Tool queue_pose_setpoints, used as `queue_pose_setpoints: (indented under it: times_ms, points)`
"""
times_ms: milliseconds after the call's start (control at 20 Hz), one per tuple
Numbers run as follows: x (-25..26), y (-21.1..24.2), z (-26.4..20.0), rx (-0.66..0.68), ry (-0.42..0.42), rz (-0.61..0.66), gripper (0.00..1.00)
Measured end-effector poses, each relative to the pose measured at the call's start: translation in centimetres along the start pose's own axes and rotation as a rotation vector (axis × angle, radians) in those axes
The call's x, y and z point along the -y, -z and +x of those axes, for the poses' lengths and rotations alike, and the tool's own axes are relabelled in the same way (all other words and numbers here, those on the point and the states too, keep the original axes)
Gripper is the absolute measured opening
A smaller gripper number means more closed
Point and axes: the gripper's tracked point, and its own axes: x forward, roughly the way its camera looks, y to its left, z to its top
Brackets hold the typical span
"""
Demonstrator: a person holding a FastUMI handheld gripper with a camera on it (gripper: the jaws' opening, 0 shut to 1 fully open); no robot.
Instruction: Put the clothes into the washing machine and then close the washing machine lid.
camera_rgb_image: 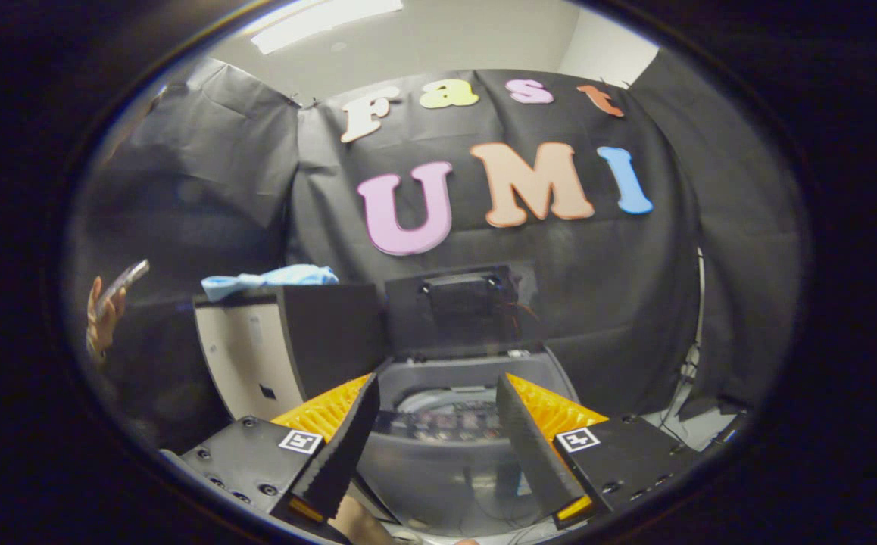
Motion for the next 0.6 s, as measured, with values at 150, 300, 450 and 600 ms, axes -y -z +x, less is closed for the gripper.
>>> queue_pose_setpoints:
  times_ms: [150,300,450,600]
  points:
    - [-6.3,-4.6,4.9,-0.011,-0.11,0.065,0.96]
    - [-12.8,-8.2,9.8,-0.026,-0.218,0.068,0.96]
    - [-19.1,-9.5,14.4,-0.098,-0.274,0.067,0.96]
    - [-24.9,-9.8,18.5,-0.169,-0.286,0.057,0.96]
